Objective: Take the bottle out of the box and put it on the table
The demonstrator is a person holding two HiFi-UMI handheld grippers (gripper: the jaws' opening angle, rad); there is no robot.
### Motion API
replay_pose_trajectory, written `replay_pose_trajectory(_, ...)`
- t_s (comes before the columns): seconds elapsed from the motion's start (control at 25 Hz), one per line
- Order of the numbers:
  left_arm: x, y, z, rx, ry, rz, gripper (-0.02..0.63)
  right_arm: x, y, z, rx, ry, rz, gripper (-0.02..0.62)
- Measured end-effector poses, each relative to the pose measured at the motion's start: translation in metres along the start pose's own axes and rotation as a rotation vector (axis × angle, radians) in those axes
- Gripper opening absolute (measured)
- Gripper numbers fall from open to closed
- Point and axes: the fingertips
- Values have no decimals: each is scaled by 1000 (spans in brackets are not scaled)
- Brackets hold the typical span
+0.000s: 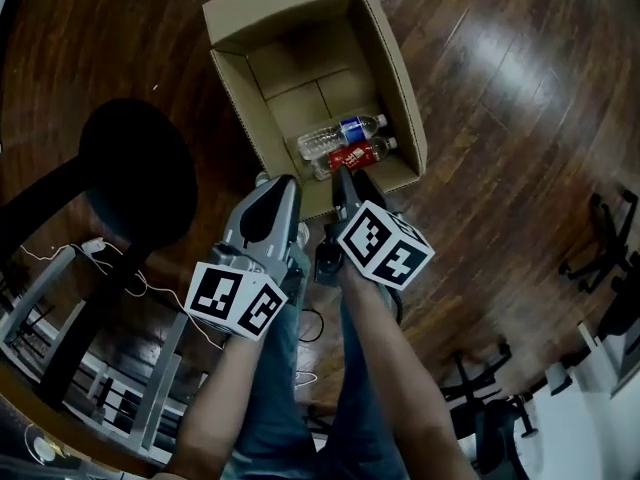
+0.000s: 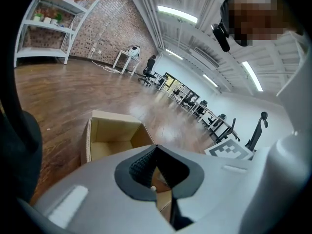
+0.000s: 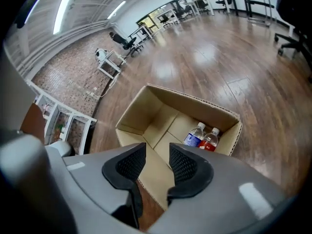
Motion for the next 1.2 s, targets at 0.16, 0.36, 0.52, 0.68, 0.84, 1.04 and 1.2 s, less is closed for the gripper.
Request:
replay_pose_trajectory(0.16, -8, 15, 5, 12, 3, -15, -2, -30, -6, 0, -114, -22, 6, 179)
replay_pose_trajectory(0.36, -26, 31, 21, 22, 22, -42, -2, -62, -33, 11, -246, -31, 64, 257)
replay_pose_trajectory(0.52, -39, 38, 30, -14, 43, -43, -2, -85, -51, 14, -326, -53, 87, 260)
replay_pose_trajectory(0.68, -42, 38, 34, -71, 56, -18, -3, -105, -63, 18, -379, -76, 87, 276)
replay_pose_trajectory(0.84, -52, 33, 38, -126, 60, 15, -3, -130, -69, 18, -425, -72, 81, 300)
replay_pose_trajectory(1.04, -63, 42, 44, -142, 49, 13, -2, -160, -88, 22, -447, -68, 117, 314)
replay_pose_trajectory(1.2, -70, 46, 52, -127, 57, 16, -2, -175, -109, 28, -450, -50, 162, 321)
Point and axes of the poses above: the fingertips, and each gripper's own axes: x backward along the fingers, y to its left, z out of its underside, and after that the axes turned 3 degrees about -x, right-handed
